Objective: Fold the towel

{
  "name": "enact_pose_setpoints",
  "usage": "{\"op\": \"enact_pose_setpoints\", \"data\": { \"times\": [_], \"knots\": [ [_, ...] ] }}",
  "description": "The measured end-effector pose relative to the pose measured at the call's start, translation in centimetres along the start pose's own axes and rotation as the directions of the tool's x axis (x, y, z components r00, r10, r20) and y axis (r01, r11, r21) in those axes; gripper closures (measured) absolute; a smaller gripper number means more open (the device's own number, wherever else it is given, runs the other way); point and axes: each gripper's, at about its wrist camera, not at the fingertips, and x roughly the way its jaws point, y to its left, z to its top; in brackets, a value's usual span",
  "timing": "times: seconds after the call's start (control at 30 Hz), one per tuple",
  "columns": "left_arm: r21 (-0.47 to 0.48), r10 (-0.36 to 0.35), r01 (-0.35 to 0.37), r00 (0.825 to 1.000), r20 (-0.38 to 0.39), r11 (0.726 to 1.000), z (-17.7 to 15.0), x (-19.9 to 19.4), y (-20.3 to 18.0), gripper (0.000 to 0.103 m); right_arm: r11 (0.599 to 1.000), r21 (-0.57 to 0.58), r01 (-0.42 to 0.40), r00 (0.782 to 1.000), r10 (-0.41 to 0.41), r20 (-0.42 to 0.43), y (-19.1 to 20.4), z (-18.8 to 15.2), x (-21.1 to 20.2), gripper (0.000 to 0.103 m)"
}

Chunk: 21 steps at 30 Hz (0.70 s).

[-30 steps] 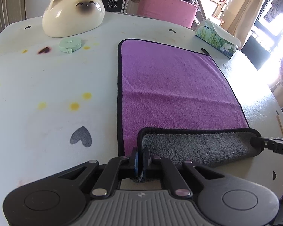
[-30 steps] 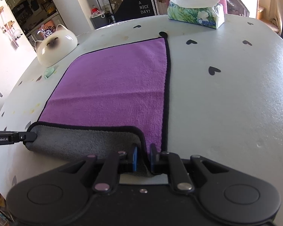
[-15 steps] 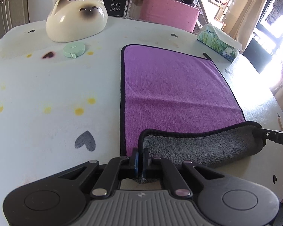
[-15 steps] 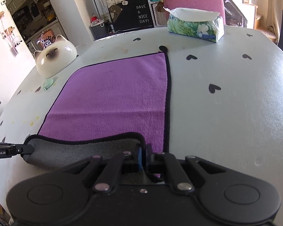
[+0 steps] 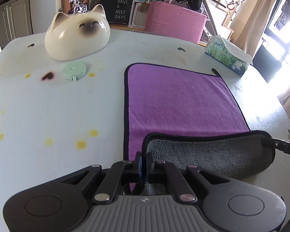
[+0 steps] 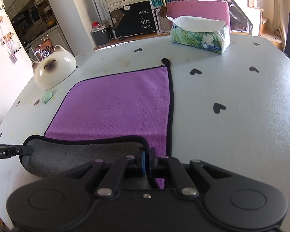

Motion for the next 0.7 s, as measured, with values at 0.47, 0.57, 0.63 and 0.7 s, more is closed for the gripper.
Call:
{"op": "enact_pose_setpoints", "data": {
  "times": [0.47, 0.57, 0.63, 0.7],
  "knots": [
    [0.02, 0.026, -0.028, 0.997, 0.074, 0.999, 6.3, 2.3, -0.2, 0.099, 1.0, -0.007, 0.006, 0.997, -0.006, 0.076, -0.3, 5.5, 2.0, 0.099],
    [0.02, 0.033, -0.035, 0.996, 0.084, 0.999, 8.0, 3.2, 0.0, 0.099, 1.0, -0.012, 0.005, 0.996, -0.004, 0.09, -0.3, 7.1, 2.8, 0.099],
    [0.02, 0.038, -0.04, 0.995, 0.087, 0.999, 9.0, 3.8, 0.1, 0.099, 1.0, -0.015, 0.005, 0.995, -0.003, 0.097, -0.4, 8.3, 3.5, 0.099],
    [0.02, 0.041, -0.043, 0.995, 0.09, 0.999, 10.1, 4.4, 0.2, 0.099, 1.0, -0.018, 0.005, 0.995, -0.003, 0.101, -0.3, 9.3, 4.1, 0.099]
  ]
}}
